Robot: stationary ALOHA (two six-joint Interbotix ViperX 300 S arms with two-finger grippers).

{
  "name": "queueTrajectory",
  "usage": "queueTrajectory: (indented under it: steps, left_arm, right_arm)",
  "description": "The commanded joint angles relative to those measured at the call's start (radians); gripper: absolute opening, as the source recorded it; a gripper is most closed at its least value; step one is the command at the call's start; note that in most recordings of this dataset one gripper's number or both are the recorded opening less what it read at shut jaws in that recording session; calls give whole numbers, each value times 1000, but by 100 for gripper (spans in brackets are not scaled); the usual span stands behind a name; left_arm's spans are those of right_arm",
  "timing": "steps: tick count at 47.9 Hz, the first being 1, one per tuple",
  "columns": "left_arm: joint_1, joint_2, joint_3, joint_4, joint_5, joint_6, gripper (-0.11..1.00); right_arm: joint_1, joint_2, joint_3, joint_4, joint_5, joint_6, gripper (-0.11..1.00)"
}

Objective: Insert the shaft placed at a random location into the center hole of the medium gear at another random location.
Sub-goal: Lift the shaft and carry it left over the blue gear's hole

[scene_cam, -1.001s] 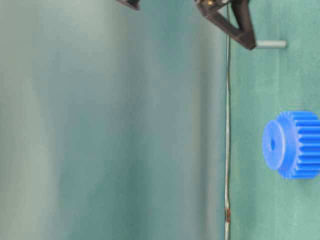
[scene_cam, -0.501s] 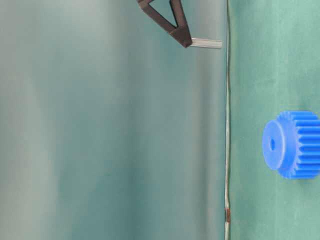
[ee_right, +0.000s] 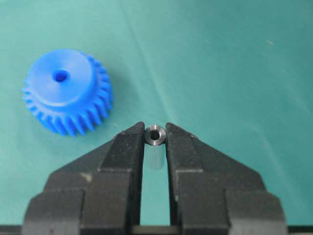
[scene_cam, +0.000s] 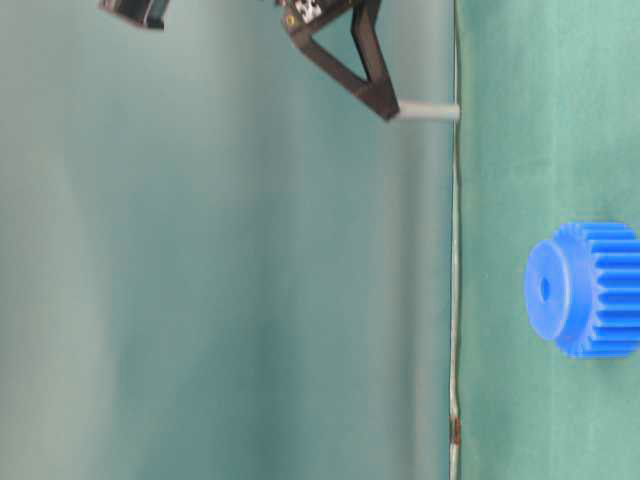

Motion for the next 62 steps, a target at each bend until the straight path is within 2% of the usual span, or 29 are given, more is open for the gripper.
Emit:
queueTrajectory:
  steps: [1,18,30,47,62]
  left_arm:
    - [-2,6,-15,2,-6,0,0]
    - [-2,6,-15,2,-6,0,0]
    - [-2,8,-15,3,-6,2,0]
    - [-2,8,-14,2,-5,2,0]
    - [0,8,-14,3,-5,2,0]
  right_arm:
    - [26,26,-61,-2,-17,-14,13]
    - [115,195,-255,-14,-18,-15,13]
    - [152,291,-353,-26,-26,-15,13]
    - [156,318,-368,-28,-28,-17,13]
    - [156,377,-350,-23,-87,-9,13]
